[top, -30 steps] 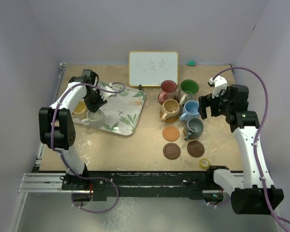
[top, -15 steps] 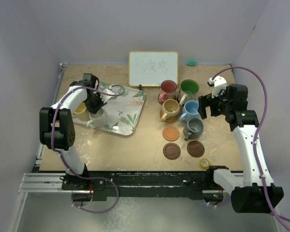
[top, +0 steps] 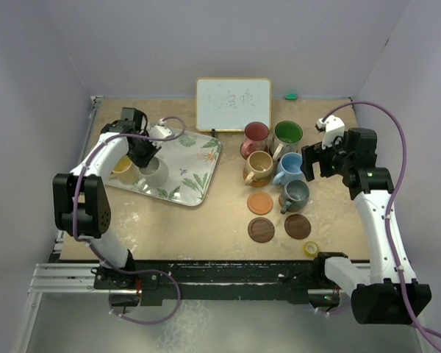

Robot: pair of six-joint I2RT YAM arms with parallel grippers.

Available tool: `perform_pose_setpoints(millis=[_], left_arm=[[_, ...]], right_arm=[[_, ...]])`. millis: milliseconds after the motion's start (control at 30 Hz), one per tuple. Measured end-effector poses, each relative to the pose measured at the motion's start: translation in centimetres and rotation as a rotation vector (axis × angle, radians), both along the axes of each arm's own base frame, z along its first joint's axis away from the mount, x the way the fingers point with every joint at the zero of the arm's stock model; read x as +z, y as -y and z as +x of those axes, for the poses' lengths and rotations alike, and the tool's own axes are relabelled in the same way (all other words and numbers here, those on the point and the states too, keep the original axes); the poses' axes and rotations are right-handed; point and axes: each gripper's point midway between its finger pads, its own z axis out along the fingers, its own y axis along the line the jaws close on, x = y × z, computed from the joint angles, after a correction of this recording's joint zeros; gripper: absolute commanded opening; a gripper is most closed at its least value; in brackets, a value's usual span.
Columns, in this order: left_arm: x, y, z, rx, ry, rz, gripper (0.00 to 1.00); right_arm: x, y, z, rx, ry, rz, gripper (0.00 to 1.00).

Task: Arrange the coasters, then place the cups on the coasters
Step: Pick up the cup from the tray.

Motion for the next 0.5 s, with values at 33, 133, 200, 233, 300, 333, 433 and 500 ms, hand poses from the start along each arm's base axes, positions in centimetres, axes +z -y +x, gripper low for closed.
perform_pose_setpoints(millis=[33,133,200,233,300,333,433,500], left_arm=[[0.3,0.1,0.1,0.012,0.011,-0.007,0.03],[1.0,0.5,0.5,0.065,0.042,-0.025,0.03],[1.1,0.8,0.8,0.093,0.054,-0.024,0.03],[1.1,1.1,0.9,0.107,0.059,-0.02,0.03],[1.0,1.6,1.0,0.133,0.062,-0.013,0.03],[0.9,1.8,1.0,0.141,0.06,-0.008,0.03],[0.0,2.5,1.0,0.17,0.04,0.009,0.04],[-0.7,2.8,1.1,0.188,0.026,0.023,0.05]], right_arm=[[0.0,0.0,0.0,0.0,0.0,0.0,0.98],[0.0,-0.1,0.0,0.003,0.0,0.003,0.98],[0.0,-0.1,0.0,0.003,0.0,0.003,0.98],[0.0,-0.1,0.0,0.003,0.0,0.003,0.98],[0.0,-0.1,0.0,0.003,0.0,0.003,0.98],[0.0,-0.1,0.0,0.003,0.0,0.003,0.98],[0.0,-0.1,0.0,0.002,0.0,0.003,0.98],[0.0,-0.1,0.0,0.002,0.0,0.003,0.98]])
